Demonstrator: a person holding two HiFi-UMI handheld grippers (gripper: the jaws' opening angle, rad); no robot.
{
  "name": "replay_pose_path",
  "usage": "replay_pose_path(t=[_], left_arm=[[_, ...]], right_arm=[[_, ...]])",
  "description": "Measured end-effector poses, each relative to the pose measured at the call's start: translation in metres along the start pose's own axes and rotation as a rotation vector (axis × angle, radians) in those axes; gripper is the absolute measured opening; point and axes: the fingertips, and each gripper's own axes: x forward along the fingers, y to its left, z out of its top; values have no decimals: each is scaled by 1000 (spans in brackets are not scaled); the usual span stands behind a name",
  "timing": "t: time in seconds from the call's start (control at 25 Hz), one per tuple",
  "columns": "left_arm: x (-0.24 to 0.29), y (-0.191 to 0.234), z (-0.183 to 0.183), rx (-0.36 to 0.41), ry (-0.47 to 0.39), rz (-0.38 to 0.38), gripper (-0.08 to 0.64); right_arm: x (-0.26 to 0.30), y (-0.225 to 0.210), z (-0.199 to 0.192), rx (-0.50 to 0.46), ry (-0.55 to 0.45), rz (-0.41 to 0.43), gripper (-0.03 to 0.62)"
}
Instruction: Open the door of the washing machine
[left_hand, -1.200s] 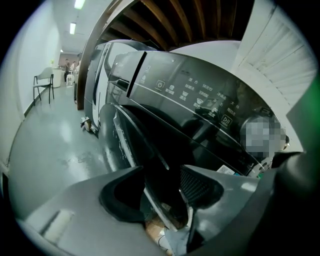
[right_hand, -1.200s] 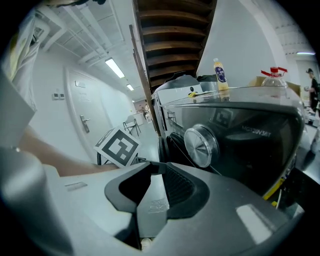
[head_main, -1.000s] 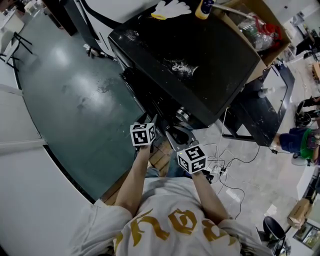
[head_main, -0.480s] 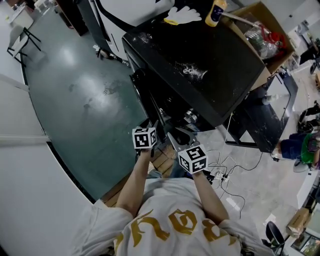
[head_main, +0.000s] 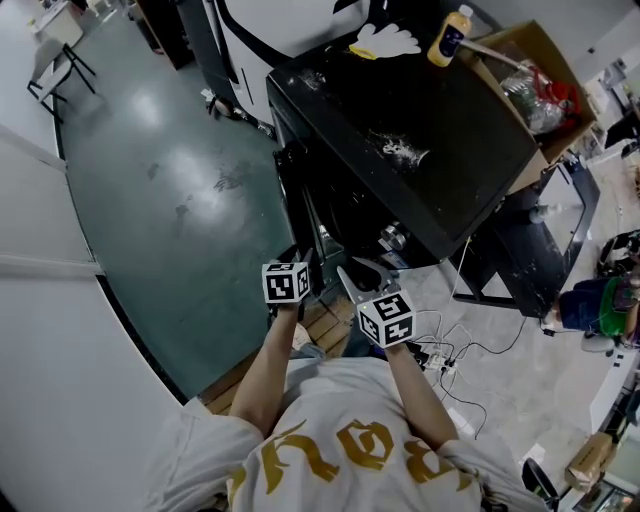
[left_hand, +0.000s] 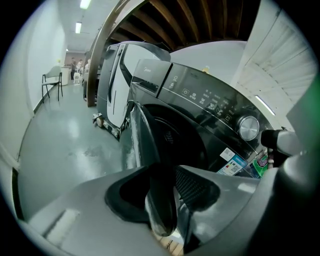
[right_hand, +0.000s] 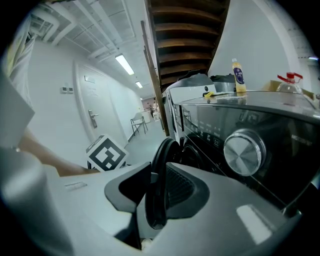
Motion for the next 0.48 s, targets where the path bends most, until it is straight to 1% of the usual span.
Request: replay_pose_path(t=[0.48], left_arm=[[-23,34,-10,-15,-1,59,141]], right_arm=[[12,16,1,-13,6,29,104]])
